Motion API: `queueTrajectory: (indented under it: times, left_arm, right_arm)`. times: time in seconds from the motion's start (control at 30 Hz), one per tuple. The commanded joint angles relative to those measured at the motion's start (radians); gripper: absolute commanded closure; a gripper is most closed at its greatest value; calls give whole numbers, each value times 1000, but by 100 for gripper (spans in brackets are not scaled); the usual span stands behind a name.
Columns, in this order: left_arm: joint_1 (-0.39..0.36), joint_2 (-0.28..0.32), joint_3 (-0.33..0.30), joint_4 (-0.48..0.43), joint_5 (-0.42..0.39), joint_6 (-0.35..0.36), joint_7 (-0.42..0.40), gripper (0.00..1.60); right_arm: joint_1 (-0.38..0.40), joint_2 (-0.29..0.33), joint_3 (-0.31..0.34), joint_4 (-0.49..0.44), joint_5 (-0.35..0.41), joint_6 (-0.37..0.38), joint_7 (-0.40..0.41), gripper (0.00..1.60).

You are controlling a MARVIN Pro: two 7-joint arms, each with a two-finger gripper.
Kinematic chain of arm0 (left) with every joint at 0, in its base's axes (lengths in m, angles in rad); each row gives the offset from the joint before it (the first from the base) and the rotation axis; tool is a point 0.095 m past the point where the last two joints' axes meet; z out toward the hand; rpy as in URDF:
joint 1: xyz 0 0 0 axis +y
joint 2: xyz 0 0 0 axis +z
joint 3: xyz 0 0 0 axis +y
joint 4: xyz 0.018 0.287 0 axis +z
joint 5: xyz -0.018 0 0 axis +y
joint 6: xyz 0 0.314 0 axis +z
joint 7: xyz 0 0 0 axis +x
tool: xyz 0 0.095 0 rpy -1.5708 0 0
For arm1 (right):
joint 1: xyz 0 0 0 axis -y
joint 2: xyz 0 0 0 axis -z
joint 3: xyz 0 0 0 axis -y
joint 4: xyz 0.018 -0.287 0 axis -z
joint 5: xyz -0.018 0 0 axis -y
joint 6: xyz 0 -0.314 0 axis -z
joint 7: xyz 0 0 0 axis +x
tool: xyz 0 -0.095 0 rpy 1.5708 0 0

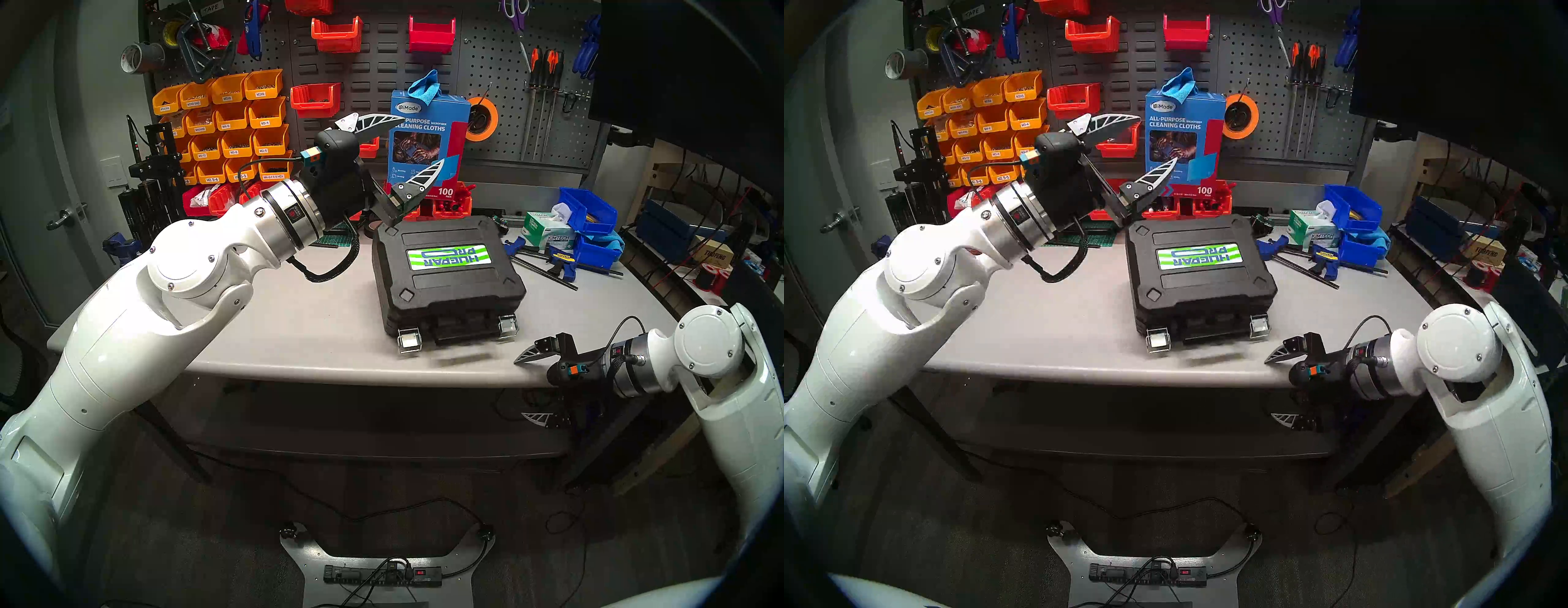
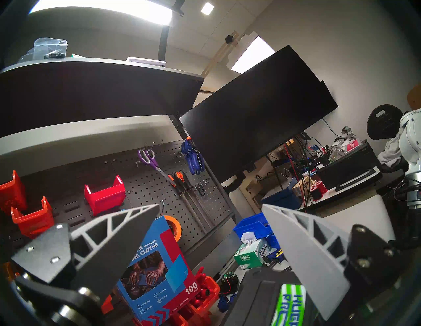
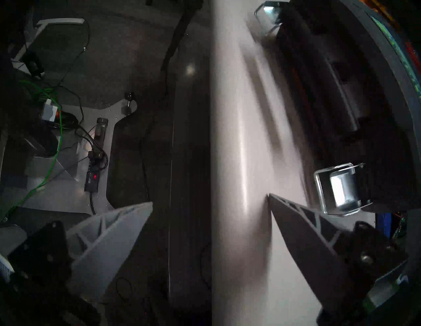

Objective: Open the tool box

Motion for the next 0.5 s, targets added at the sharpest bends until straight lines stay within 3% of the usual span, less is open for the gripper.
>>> queueTrajectory:
  times: [0.0,0.27,0.47]
  left_arm:
    - [-10,0,-7,-4,0,-3,-3,0]
    - [-11,0,-6,-4,-1,-3,-3,0]
    - [-11,0,-6,-4,-1,-3,-3,0]
  right_arm:
    - [-12,10,6,15,-2,16,18,0]
    - [-56,-22,54,13,5,4,12,0]
    - [-63,-88,123,38,-2,-19,-55,0]
